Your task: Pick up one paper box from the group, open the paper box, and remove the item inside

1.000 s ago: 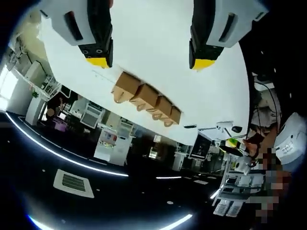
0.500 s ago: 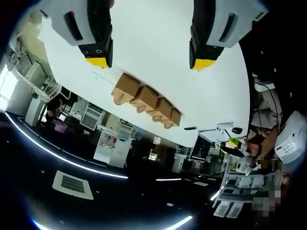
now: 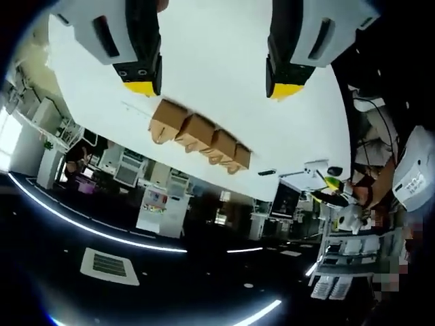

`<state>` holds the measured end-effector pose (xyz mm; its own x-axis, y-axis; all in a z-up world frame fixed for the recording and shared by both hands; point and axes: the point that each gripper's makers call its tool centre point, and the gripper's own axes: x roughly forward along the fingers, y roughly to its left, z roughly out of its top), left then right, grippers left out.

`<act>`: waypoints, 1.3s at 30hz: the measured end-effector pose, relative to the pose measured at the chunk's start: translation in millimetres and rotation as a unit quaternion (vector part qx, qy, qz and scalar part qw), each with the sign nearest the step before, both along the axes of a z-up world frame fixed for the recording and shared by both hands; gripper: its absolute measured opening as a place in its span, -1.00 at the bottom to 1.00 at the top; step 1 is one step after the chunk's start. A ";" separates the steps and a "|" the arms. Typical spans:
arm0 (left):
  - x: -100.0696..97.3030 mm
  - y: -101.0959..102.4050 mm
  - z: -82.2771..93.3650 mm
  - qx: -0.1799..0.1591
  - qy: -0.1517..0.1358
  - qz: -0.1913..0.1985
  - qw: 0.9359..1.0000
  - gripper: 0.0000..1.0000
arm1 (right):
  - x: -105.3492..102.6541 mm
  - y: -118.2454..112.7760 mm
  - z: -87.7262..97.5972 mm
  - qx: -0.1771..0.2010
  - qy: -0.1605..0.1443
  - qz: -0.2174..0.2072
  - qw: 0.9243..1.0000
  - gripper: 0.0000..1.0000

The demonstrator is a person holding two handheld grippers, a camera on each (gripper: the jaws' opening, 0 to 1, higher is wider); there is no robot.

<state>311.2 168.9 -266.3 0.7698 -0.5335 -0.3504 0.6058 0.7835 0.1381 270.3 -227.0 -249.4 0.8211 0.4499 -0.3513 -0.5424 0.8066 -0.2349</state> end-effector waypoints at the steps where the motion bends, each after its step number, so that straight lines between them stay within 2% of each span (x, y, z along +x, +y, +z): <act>1: 1.3 3.1 -0.8 0.004 0.001 -0.003 1.000 0.30 | -1.3 2.4 0.0 0.000 0.000 -0.001 1.000 0.21; 4: 4.7 8.9 -5.1 -0.005 0.020 -0.017 1.000 0.30 | -6.1 13.2 0.7 0.023 0.006 0.002 1.000 0.23; 6: 8.9 13.3 -5.3 -0.009 0.021 -0.014 1.000 0.30 | -8.7 18.8 -1.5 0.025 0.008 -0.001 1.000 0.24; 11: 19.1 24.4 -5.1 0.002 0.011 0.019 1.000 0.30 | -15.5 27.9 -9.4 0.001 0.007 0.005 1.000 0.29; 14: 23.1 20.4 -4.5 -0.004 0.006 0.038 0.999 0.33 | -14.7 26.1 -13.7 0.001 0.017 0.014 1.000 0.29; 17: 22.0 8.0 -4.5 -0.008 0.000 0.041 0.999 0.34 | -7.4 16.0 -16.5 0.007 0.024 0.018 1.000 0.29; 20: 17.9 -7.4 -5.7 -0.008 -0.003 0.035 0.999 0.34 | 1.8 4.0 -18.0 0.006 0.017 0.020 1.000 0.35; 23: 12.4 -23.5 -6.5 0.003 -0.014 0.037 0.999 0.34 | 12.5 -13.8 -21.2 -0.001 0.016 0.015 1.000 0.39; 25: 8.7 -32.2 -7.2 0.007 -0.019 0.039 0.999 0.34 | 19.0 -25.9 -24.0 0.007 0.024 0.007 1.000 0.40; 29: 1.9 -45.2 -10.1 0.008 -0.021 0.036 0.999 0.34 | 29.7 -45.7 -28.3 0.008 0.030 -0.003 1.000 0.41; 34: -1.6 -49.5 -12.9 0.004 -0.014 0.037 0.999 0.33 | 38.5 -60.8 -26.5 0.013 0.029 -0.014 0.999 0.41; 39: 8.1 -43.4 -8.4 0.013 -0.016 0.033 0.999 0.31 | 40.8 -61.5 -25.3 0.013 0.027 -0.013 0.999 0.39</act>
